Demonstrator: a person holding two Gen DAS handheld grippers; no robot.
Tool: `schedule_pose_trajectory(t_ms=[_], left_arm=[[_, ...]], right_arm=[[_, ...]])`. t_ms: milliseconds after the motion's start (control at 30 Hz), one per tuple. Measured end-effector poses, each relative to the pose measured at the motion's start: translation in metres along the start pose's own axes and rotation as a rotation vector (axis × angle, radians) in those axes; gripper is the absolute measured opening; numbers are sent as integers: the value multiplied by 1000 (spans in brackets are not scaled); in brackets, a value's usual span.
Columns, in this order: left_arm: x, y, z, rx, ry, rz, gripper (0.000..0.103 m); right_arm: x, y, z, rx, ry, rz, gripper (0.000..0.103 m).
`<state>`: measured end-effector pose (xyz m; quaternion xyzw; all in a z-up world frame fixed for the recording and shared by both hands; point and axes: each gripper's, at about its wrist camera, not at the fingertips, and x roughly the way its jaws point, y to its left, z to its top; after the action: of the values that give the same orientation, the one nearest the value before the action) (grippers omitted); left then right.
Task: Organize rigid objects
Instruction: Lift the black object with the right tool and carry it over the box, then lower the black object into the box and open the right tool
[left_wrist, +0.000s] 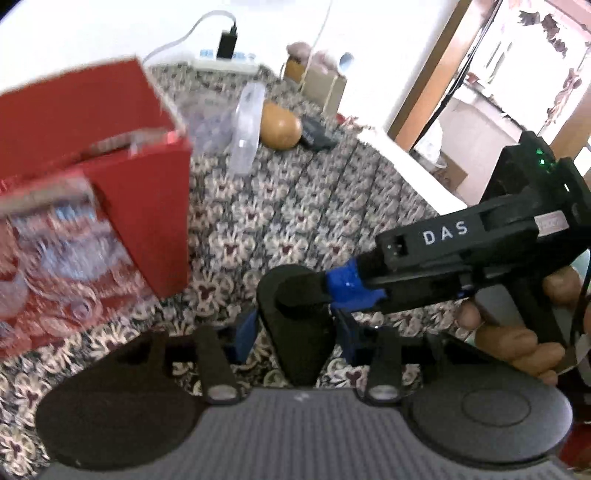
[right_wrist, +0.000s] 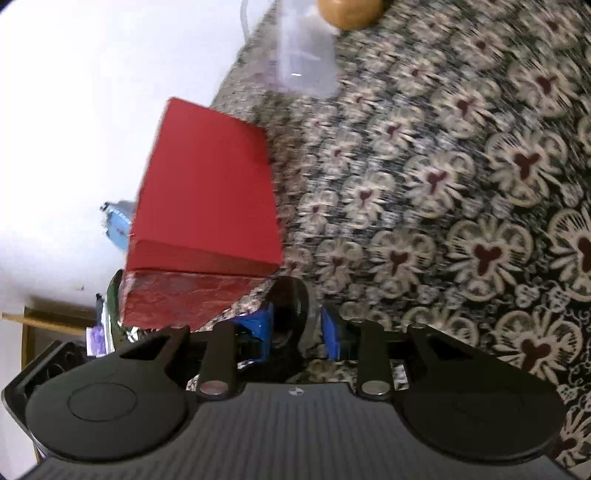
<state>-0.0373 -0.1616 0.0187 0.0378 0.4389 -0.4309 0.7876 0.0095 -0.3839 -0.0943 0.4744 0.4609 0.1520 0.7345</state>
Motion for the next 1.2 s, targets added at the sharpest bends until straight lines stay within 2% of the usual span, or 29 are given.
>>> schedule_pose_trajectory(t_ms=[133,367,467,600,700,867,967,1067,1200], left_arm=[[-33,-5,15,8,-74,-22,42],[-101,3,49,40,-254,-21,42],[-119,17,63,59,-303,19,42],[-134,46,80,54,-322,64,42],[-136,73,90,52,-313,127,38],[-128,130,95,-39,-255,145,38],[-118,161,89,-98,-188,152,37],[-102,182,81,-151,-104,154,37],[-87,200,71,-177,-23,181,37]], right_arm=[[-16,33,1,-92,-34,9,10],[-39,106,19,-224,-101,105,7],[-27,143,31,-304,-110,117,6],[5,182,51,-368,-89,131,5],[34,205,63,-437,-74,119,4],[91,222,78,-467,-11,96,3],[125,222,83,-443,54,54,1],[158,217,82,-436,134,-35,0],[195,209,79,-412,240,-92,0]])
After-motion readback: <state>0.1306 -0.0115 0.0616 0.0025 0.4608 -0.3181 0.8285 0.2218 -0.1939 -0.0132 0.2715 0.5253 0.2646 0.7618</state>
